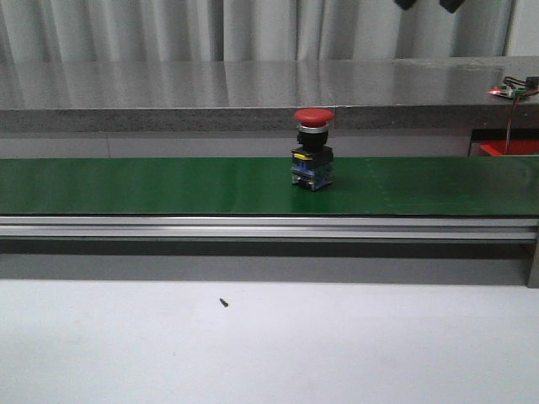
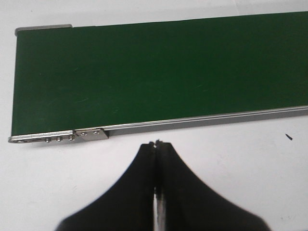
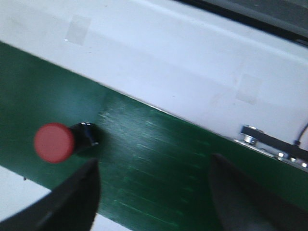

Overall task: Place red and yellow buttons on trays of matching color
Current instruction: 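Move the right gripper down over the second arriving red button, then grasp the red button with the right gripper and lift it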

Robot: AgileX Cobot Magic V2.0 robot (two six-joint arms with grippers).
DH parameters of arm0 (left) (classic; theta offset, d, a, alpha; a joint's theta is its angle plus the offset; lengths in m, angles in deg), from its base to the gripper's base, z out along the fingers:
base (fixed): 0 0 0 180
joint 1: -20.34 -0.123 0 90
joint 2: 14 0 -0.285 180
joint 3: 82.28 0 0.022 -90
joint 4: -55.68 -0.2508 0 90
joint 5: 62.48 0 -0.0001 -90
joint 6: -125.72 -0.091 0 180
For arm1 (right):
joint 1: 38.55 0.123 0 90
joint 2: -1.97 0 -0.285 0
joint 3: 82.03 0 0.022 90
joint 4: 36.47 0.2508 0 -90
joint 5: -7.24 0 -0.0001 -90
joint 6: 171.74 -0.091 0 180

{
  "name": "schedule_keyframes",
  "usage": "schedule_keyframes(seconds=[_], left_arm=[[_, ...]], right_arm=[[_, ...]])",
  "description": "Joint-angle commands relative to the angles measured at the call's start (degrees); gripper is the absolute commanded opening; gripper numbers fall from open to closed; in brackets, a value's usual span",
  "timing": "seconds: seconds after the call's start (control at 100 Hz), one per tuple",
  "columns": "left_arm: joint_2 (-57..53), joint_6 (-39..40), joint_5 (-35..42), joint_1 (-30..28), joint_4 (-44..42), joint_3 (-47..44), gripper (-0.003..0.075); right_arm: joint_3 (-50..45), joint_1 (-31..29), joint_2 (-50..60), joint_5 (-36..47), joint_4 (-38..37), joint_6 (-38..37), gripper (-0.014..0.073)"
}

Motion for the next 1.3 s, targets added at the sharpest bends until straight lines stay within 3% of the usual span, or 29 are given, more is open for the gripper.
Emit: schedule_keyframes(seconds=[0.0,0.36,0.56,0.74,0.97,1.18,1.29], left_arm=[[-1.2,0.1,2.6,0.5,1.1,1.5,-0.002],[-1.2,0.1,2.6,0.5,1.3,1.5,-0.002],[-1.2,0.1,2.6,0.5,1.3,1.5,-0.002],[-1.2,0.1,2.6,0.5,1.4,1.5,-0.002],[-1.2,0.1,2.6,0.5,1.6,1.5,-0.002],[-1.2,0.1,2.6,0.5,1.6,1.5,-0.002],[-1.2,0.1,2.6,0.5,1.6,1.5,-0.002]], right_arm=[[1.4,2.1,3.4,-4.7,0.8,0.8,0.0668],[-2.9,8.3,1.7,-4.7,2.5,0.8,0.0632],[-10.5,8.3,1.7,-4.1,0.0,0.8,0.0632],[-15.5,8.3,1.7,2.2,-3.0,0.8,0.0632],[-16.3,8.1,-0.1,8.1,-3.6,0.8,0.0632],[-16.3,8.1,-3.3,8.6,-4.9,0.8,0.0631],[-16.3,8.1,-4.0,7.8,-5.3,0.8,0.0554]])
